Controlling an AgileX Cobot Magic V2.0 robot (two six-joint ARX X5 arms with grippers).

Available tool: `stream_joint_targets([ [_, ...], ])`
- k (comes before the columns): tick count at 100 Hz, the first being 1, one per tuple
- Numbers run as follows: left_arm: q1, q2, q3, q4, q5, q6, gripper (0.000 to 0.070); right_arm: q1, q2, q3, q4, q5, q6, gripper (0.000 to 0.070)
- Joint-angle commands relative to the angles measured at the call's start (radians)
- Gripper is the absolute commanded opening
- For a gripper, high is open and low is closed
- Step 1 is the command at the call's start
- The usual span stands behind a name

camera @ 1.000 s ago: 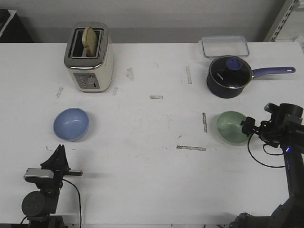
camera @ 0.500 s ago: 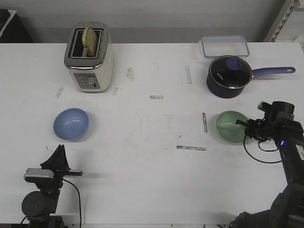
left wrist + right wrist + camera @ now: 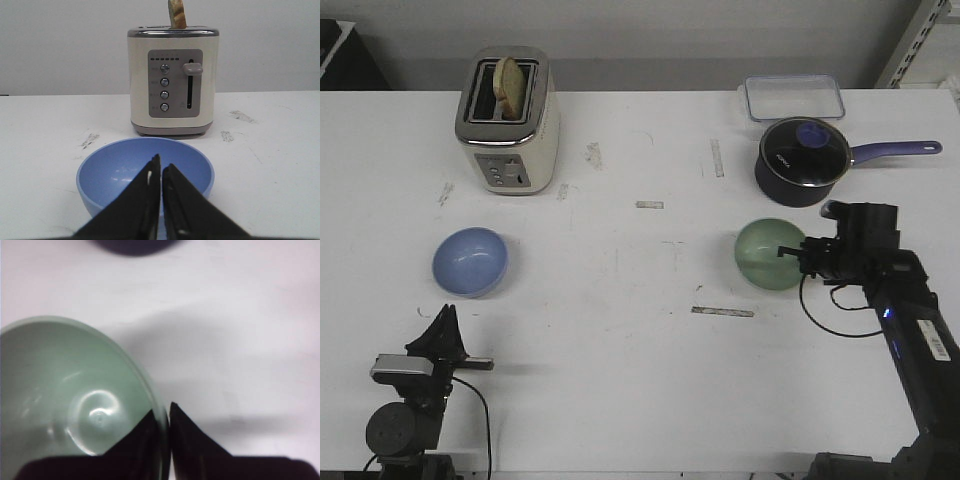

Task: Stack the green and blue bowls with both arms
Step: 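Slide the green bowl with the right gripper toward the table centre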

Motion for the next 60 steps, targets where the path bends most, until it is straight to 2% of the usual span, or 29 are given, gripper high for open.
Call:
stream_joint_targets([
  [1, 0.000, -0.002, -0.021, 0.016, -0.002, -0.009, 0.0001, 0.064, 0.012, 0.018, 0.011, -0.006, 0.060, 0.0000],
  [13, 0.000, -0.002, -0.021, 0.016, -0.002, -0.009, 0.0001, 0.204, 0.016, 0.018, 0.055, 0.000, 0.129, 0.0000],
  [31, -0.001, -0.002, -0.021, 0.016, -0.002, -0.009, 0.0001, 0.400, 0.027, 0.018, 0.116, 0.076, 0.236, 0.0000],
  [60, -0.001, -0.002, -0.021, 0.016, -0.002, -0.009, 0.0001, 0.573, 0.092, 0.018, 0.183, 0.114, 0.333, 0.0000],
])
